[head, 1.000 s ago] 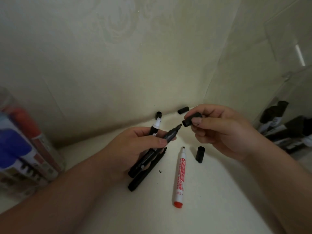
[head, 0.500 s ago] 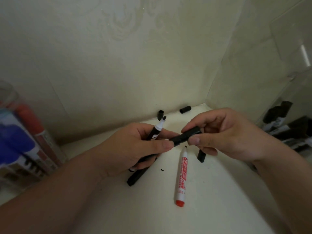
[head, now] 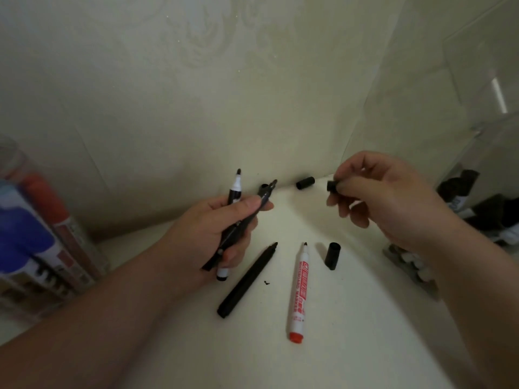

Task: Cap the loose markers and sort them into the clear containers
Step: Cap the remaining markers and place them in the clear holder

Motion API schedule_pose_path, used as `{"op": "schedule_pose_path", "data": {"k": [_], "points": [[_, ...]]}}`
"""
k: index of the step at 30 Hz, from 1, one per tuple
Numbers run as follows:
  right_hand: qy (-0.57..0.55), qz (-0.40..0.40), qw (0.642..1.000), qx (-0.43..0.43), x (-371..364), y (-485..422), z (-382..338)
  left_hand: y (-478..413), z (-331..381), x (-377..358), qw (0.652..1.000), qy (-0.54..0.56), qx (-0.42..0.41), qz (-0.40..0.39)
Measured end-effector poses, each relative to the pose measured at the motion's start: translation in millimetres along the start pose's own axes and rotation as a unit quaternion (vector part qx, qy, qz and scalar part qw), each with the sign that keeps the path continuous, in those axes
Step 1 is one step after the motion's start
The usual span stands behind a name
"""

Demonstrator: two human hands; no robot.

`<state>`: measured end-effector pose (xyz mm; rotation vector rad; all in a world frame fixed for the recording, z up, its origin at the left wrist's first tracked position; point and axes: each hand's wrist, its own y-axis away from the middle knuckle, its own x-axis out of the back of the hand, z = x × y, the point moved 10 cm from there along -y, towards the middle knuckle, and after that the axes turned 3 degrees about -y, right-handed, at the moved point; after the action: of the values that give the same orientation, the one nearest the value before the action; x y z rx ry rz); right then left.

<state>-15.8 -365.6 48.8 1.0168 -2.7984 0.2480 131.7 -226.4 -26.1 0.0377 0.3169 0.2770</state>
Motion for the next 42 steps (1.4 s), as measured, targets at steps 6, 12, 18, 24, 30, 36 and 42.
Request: {"op": "schedule_pose_path", "data": {"k": [6, 12, 18, 24, 30, 36, 42], "points": [[0.359, -0.091, 0.927, -0.054, -5, 10, 12, 3, -9, 5, 0.999, -0.034, 0.003, 0.041], [0.549, -0.228, 0.802, -0.059, -31, 34, 25, 4, -12, 4, 0.998, -0.054, 0.005, 0.040], [0.331, -0.195, 0.922, -0.046, -31, 20, 23, 5, -12, 4, 0.998, -0.037, 0.007, 0.047], [-0.143, -0.156, 0.977, -0.026, -40, 16, 2, 11, -12, -11, 0.999, -0.047, 0.003, -0.024], [-0.194, -0.225, 0.954, -0.035, -56, 23, 0, 12, -10, -18, 0.994, -0.083, -0.027, -0.060], [-0.211, -0.251, 0.945, -0.019, -59, 26, -3, 12, -12, -20, 0.995, -0.066, -0.016, -0.068], [-0.052, -0.266, 0.963, 0.006, -69, 31, 5, 16, -5, -24, 0.993, -0.098, -0.017, -0.060]]}}
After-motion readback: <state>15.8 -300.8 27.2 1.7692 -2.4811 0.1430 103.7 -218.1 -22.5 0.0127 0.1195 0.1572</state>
